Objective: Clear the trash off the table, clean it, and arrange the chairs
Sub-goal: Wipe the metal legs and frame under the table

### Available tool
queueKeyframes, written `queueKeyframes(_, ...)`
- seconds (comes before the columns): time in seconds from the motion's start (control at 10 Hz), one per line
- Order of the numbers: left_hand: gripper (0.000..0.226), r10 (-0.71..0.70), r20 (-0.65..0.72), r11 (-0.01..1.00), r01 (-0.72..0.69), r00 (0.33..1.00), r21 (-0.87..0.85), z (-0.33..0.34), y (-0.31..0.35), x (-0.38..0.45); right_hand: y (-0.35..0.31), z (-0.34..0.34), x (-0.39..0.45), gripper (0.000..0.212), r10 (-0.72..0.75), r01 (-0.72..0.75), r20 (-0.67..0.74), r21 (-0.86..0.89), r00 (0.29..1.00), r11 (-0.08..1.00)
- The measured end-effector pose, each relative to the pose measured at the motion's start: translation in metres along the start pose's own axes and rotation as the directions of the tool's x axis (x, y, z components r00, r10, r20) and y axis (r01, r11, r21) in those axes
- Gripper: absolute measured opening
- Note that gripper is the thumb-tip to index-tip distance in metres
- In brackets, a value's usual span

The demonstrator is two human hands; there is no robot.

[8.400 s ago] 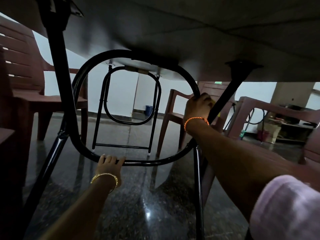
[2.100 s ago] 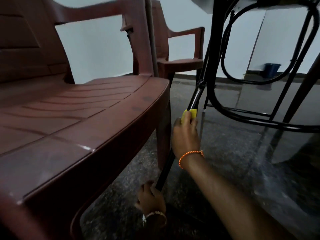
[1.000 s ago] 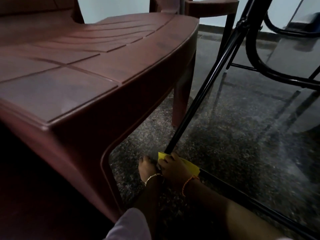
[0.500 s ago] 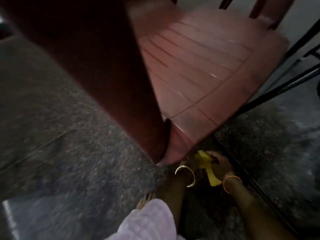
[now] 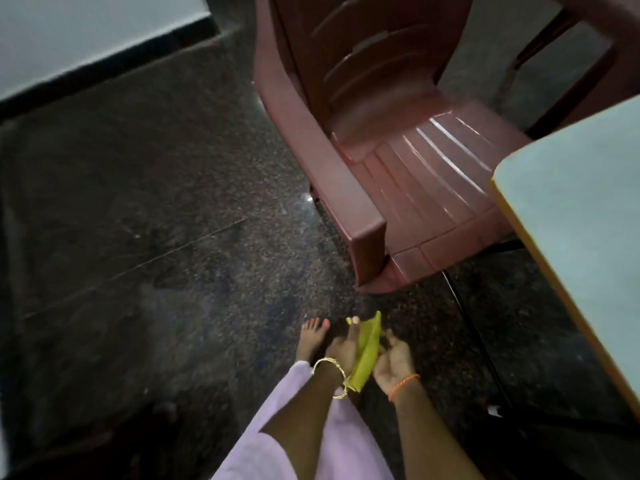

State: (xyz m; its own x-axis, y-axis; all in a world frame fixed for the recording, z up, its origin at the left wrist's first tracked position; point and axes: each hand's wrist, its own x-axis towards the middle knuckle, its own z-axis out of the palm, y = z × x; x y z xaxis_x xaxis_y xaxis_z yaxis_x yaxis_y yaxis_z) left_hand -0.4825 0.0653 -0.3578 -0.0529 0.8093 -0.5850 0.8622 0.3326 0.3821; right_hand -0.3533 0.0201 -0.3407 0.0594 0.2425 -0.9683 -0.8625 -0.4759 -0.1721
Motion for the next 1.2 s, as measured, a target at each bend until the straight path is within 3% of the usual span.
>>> queueKeyframes(0.1,0.045,-0.074,0.008,0.997,0.074,0.997,-0.021,-0.021,0.008,-0.032,0.013,0.016,-0.024,0.042,0.047,-0.043,0.037,-0.12,0.998,0.992)
queueKeyframes(0.2,0.061,-0.189,0.29,0.978,0.207,0.938,-0.035,-0.04,-0.015,-0.064,0.036,0.048,-0.06,0.029,0.11,-0.074,0.066,-0.397,0.992,0.915)
queueKeyframes(0.3,0.056,-0.27,0.299,0.908,0.345,0.915,-0.238,-0.048,-0.011,-0.076,0.041,0.057,-0.065,0.02,0.072,-0.051,0.021,-0.518,0.997,0.854)
queueKeyframes(0.4,0.047,-0.367,0.238,0.794,0.436,0.899,-0.423,-0.091,-0.034,-0.096,0.062,0.09,-0.095,0.022,0.125,-0.077,0.024,-0.671,0.992,0.737)
queueKeyframes(0.5,0.043,-0.412,0.205,0.73,0.456,0.888,-0.509,-0.109,-0.049,-0.108,0.076,0.103,-0.108,0.018,0.147,-0.026,0.084,-0.782,0.986,0.622)
queueKeyframes(0.6,0.038,-0.486,0.157,0.587,0.454,0.86,-0.671,-0.14,-0.087,-0.125,0.12,0.124,-0.129,0.025,0.176,0.096,0.18,-0.911,0.968,0.402)
queueKeyframes(0.7,0.035,-0.522,0.119,0.506,0.418,0.845,-0.754,-0.164,-0.122,-0.138,0.158,0.137,-0.142,0.028,0.209,0.138,0.221,-0.926,0.953,0.352)
queueKeyframes(0.9,0.026,-0.618,0.096,0.237,0.302,0.78,-0.923,-0.216,-0.243,-0.182,0.277,0.177,-0.177,0.035,0.314,0.164,0.242,-0.953,0.918,0.253)
queueKeyframes(1.0,0.027,-0.712,0.086,0.084,0.206,0.697,-0.975,-0.249,-0.325,-0.221,0.36,0.203,-0.198,0.041,0.403,0.196,0.208,-0.978,0.891,0.071)
queueKeyframes(1.1,0.029,-0.77,0.068,0.016,0.126,0.634,-0.992,-0.268,-0.38,-0.248,0.418,0.218,-0.213,0.041,0.415,0.221,0.186,-0.975,0.89,-0.037)
queueKeyframes(1.2,0.031,-0.861,0.043,-0.07,-0.035,0.507,-0.997,-0.293,-0.459,-0.288,0.511,0.236,-0.239,0.038,0.412,0.313,0.212,-0.929,0.886,-0.196)
